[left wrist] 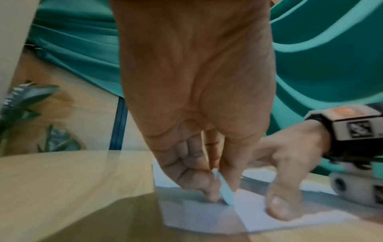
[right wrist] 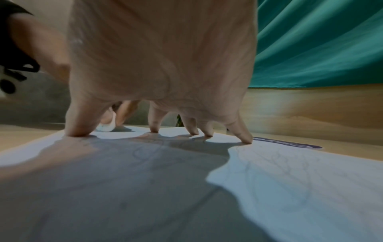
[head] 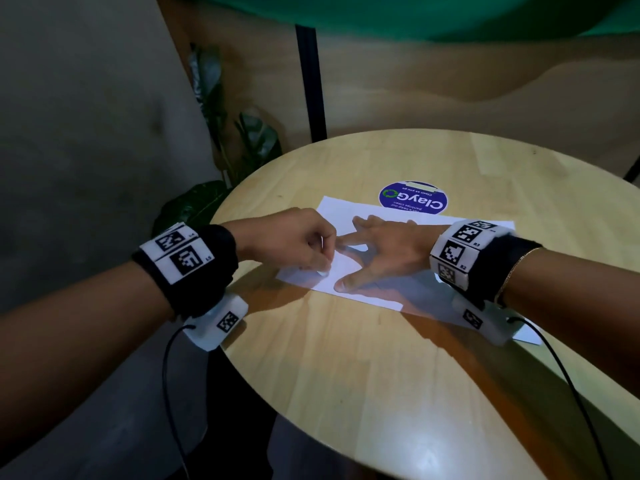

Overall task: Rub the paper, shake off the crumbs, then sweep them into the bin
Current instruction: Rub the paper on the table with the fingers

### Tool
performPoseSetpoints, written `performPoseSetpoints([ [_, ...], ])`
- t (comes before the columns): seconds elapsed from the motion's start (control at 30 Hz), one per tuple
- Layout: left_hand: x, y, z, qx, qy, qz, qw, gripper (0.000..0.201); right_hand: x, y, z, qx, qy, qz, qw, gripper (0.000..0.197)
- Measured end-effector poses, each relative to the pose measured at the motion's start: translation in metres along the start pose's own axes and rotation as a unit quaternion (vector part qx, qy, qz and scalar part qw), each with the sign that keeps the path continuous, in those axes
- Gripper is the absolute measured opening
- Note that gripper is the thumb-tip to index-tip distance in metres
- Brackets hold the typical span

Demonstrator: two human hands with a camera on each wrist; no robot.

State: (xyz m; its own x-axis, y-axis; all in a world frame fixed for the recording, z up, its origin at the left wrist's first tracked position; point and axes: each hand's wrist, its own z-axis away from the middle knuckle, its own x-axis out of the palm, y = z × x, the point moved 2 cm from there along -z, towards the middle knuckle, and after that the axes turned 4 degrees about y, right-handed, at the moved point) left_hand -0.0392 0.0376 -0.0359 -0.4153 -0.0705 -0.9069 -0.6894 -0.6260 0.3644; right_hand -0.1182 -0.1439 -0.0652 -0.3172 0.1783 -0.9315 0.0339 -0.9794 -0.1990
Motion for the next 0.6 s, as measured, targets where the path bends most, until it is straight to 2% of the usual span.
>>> performPoseSetpoints([
  [0.13,-0.011,-0.014,-0.006,-0.012,0.076,-0.046,0.996,0.005,0.001,0.001,0.001,0.002,-0.002,0.002,1.000,0.095],
  [0.27,-0.003,-0.005,-0.002,0.015,-0.025,-0.004,1.000,0.006,0.004,0.002,-0.002,-0.003,0.005,0.004,1.000,0.094],
  [0.3,-0.004,-0.006,-0.004,0.015,-0.021,-0.010,1.000,0.006,0.005,0.002,-0.003,-0.004,0.006,0.004,1.000,0.095],
  [0.4,-0.012,-0.012,-0.010,0.008,0.061,-0.051,0.997,0.009,0.008,0.004,-0.006,0.001,0.005,0.002,1.000,0.101],
  [0.47,-0.008,-0.009,-0.010,0.019,0.030,-0.027,0.999,0.011,0.009,0.005,-0.008,0.001,0.006,0.000,1.000,0.098],
  [0.53,-0.003,-0.002,-0.005,0.033,-0.048,0.015,0.998,0.011,0.009,0.003,-0.009,-0.005,0.009,0.003,1.000,0.094],
  [0.57,-0.003,-0.002,-0.005,0.035,-0.053,0.013,0.998,0.012,0.008,0.003,-0.008,-0.006,0.009,0.006,1.000,0.094],
  [0.6,-0.006,-0.006,-0.009,0.035,-0.028,-0.004,0.999,0.012,0.007,0.003,-0.007,-0.005,0.007,0.010,1.000,0.095],
])
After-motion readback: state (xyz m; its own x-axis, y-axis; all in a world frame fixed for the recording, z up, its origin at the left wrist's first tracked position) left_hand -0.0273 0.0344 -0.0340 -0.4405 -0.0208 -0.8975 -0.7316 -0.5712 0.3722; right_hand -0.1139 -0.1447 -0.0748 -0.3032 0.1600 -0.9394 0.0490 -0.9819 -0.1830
